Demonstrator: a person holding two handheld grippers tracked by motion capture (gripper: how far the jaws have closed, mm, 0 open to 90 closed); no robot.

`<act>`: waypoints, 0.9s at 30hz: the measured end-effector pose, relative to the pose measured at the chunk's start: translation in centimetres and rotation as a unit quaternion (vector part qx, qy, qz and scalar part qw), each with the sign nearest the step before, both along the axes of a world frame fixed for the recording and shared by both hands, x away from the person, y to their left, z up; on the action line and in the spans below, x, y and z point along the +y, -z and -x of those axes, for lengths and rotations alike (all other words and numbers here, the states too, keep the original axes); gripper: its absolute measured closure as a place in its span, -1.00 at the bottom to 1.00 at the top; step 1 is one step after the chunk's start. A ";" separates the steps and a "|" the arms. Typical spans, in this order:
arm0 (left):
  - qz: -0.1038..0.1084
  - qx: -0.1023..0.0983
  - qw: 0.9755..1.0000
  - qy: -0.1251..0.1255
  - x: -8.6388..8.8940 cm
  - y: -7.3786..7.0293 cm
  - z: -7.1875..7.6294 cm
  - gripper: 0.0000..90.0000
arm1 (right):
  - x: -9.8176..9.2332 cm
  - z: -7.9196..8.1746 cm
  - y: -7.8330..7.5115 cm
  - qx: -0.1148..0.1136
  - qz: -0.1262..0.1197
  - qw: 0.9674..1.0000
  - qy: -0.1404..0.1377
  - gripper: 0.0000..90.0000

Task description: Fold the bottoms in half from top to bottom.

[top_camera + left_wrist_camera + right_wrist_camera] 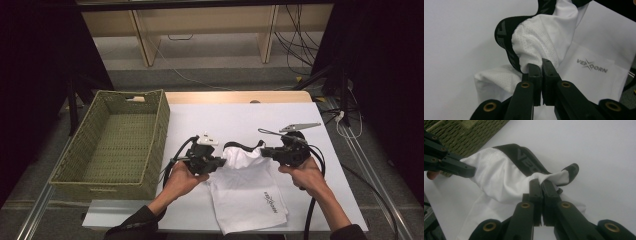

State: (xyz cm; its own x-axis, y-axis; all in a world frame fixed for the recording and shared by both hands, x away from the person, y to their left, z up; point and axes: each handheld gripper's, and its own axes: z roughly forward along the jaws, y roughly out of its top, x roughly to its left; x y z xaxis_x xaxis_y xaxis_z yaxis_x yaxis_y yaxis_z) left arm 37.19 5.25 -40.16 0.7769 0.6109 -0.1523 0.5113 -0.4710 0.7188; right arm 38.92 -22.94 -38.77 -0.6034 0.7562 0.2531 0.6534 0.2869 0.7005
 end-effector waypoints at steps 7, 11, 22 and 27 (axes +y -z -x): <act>-0.016 0.004 0.999 0.028 -0.1 1.6 3.0 0.93 | -0.1 3.2 1.2 -0.013 0.009 1.000 -0.013 0.95; -0.029 0.016 0.999 0.043 -0.3 2.8 4.3 0.93 | -0.1 4.7 2.2 -0.011 0.020 1.000 -0.018 0.95; -0.056 0.045 0.995 0.074 -1.3 5.6 6.5 0.90 | 0.0 7.3 4.3 0.018 0.060 0.998 -0.031 0.94; -0.064 0.052 0.993 0.082 -1.5 6.3 7.1 0.87 | -0.3 8.4 5.4 0.034 0.081 0.996 -0.034 0.92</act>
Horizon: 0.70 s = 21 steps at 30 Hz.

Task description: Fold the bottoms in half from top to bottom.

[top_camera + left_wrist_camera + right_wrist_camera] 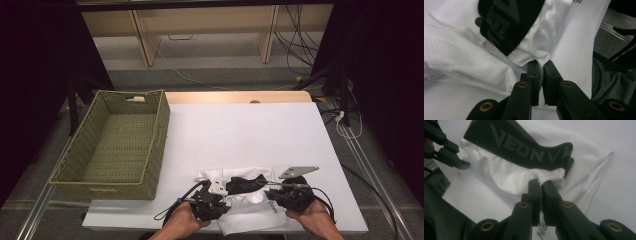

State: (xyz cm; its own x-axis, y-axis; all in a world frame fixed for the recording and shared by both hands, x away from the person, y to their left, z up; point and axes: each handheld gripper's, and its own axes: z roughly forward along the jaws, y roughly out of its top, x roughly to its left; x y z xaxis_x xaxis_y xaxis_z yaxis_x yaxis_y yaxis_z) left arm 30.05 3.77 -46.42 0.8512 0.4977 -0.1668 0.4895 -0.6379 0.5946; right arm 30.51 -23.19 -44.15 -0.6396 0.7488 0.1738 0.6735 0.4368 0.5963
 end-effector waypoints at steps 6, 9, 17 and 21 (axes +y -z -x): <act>-0.005 0.012 1.000 0.004 0.0 0.8 0.5 0.82 | 0.1 1.3 1.0 0.018 0.037 0.999 0.003 0.86; -0.002 0.016 1.000 0.008 0.0 0.8 0.7 0.71 | 0.0 1.6 0.9 0.020 0.036 0.999 0.007 0.82; 0.037 0.016 0.998 -0.053 2.6 -1.8 -0.6 0.24 | -1.7 1.2 -0.8 -0.011 -0.009 0.998 0.069 0.17; 0.028 0.018 0.989 -0.143 4.2 -1.8 -2.2 -0.03 | -2.5 0.0 -1.1 -0.027 -0.010 0.992 0.126 0.04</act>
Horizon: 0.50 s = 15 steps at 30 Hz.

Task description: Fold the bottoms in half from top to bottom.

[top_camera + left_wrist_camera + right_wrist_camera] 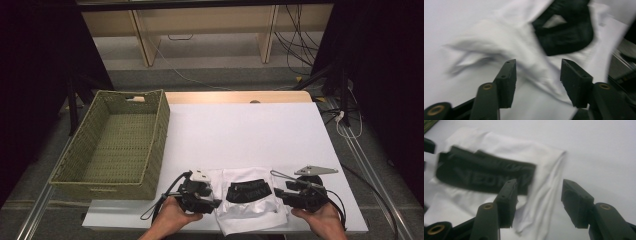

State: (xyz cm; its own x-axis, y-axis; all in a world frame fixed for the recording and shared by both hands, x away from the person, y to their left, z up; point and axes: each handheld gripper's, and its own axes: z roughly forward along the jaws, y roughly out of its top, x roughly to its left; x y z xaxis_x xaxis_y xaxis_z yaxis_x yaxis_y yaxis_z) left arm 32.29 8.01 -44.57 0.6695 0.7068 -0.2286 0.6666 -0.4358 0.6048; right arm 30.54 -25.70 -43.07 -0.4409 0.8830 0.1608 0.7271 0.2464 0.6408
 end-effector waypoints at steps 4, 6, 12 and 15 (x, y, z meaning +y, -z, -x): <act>0.012 0.038 0.997 -0.060 0.8 1.0 -1.5 -0.22 | 0.0 -1.9 0.9 0.024 0.015 0.999 0.022 0.01; 0.022 0.058 0.995 -0.078 0.7 1.6 -2.0 -0.30 | 0.2 -2.5 1.3 0.035 0.015 0.999 0.024 -0.01; 0.019 0.077 0.993 -0.084 -0.7 2.6 -2.6 -0.36 | 1.1 -4.3 2.1 0.061 0.023 0.998 0.024 -0.02; 0.012 0.078 0.993 -0.083 -1.2 3.0 -2.6 -0.33 | 1.4 -5.0 2.6 0.074 0.029 0.997 0.021 0.00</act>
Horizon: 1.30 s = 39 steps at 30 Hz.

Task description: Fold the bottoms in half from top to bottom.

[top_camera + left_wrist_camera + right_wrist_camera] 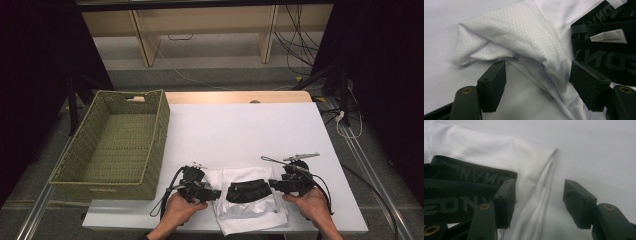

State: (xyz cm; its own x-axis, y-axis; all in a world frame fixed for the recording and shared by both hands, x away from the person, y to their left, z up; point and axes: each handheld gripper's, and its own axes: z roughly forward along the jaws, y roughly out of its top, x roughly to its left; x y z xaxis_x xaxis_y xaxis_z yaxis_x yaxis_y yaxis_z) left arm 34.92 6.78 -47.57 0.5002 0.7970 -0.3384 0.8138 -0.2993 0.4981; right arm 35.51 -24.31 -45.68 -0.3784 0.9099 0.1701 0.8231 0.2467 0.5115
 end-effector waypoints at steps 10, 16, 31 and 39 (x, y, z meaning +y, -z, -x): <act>0.028 -0.006 1.000 -0.003 0.1 0.4 -0.4 0.16 | 1.1 -1.0 0.8 0.039 0.003 0.999 -0.012 0.32; 0.043 -0.011 0.999 0.012 -0.5 0.9 -0.4 0.90 | 1.6 -1.2 0.8 0.038 0.012 0.999 -0.015 0.82; 0.043 -0.026 0.999 -0.012 1.1 -0.3 -4.5 0.94 | 2.9 -3.0 0.5 0.015 -0.014 1.000 0.000 0.94; 0.076 0.007 0.997 -0.012 1.5 -0.2 -4.4 0.92 | 3.7 -4.2 0.6 0.009 0.001 1.000 0.002 0.95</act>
State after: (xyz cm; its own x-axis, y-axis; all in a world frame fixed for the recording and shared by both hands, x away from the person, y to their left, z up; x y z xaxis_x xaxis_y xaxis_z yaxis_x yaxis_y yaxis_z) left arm 39.36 8.28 -47.40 0.4763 0.7474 -0.4632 0.8273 -0.2025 0.5239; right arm 39.71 -20.65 -46.26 -0.3711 0.9119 0.1754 0.8336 0.2439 0.4956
